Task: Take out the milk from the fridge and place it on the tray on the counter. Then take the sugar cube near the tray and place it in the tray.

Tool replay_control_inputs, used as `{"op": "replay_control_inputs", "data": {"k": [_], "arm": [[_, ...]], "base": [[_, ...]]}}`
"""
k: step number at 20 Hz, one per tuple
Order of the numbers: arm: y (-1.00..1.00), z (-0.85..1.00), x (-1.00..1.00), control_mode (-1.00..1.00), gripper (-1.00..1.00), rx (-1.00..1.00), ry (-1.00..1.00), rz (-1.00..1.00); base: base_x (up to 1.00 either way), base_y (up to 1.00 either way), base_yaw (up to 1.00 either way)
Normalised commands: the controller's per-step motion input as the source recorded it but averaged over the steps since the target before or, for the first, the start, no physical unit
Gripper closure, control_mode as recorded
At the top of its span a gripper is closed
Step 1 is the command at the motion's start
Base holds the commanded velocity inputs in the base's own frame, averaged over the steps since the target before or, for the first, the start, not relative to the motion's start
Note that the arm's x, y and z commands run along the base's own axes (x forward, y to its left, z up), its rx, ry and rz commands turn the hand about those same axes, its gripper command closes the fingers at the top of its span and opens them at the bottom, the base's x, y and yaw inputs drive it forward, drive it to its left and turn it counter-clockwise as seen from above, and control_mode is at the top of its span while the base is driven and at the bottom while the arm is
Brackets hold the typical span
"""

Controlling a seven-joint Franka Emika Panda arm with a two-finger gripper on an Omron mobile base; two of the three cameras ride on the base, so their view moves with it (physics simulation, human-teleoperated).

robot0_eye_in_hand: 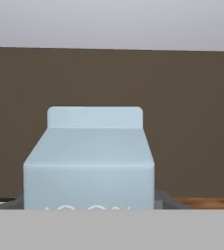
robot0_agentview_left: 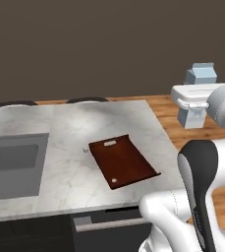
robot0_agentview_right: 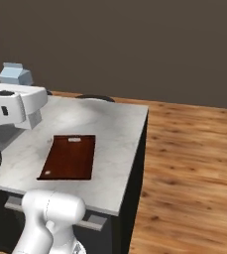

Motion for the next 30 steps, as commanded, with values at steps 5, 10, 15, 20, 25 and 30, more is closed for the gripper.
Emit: {"op": "replay_control_inputs", "data": {"k": [5, 10, 15, 20, 25, 30], "arm": [[0.0, 0.0, 0.0, 1.0, 1.0, 0.0, 0.0, 0.0], [0.0, 0.0, 0.0, 1.0, 1.0, 0.0, 0.0, 0.0], [0.0, 0.0, 0.0, 1.0, 1.0, 0.0, 0.0, 0.0], [0.0, 0.0, 0.0, 1.0, 1.0, 0.0, 0.0, 0.0], [0.0, 0.0, 0.0, 1.0, 1.0, 0.0, 0.0, 0.0], [0.0, 0.0, 0.0, 1.0, 1.0, 0.0, 0.0, 0.0]], "base": [[0.06, 0.13, -0.05], [-0.11, 0.0, 0.0], [0.0, 0.04, 0.0], [-0.68, 0.25, 0.0], [-0.73, 0.0, 0.0], [0.24, 0.03, -0.14]]}}
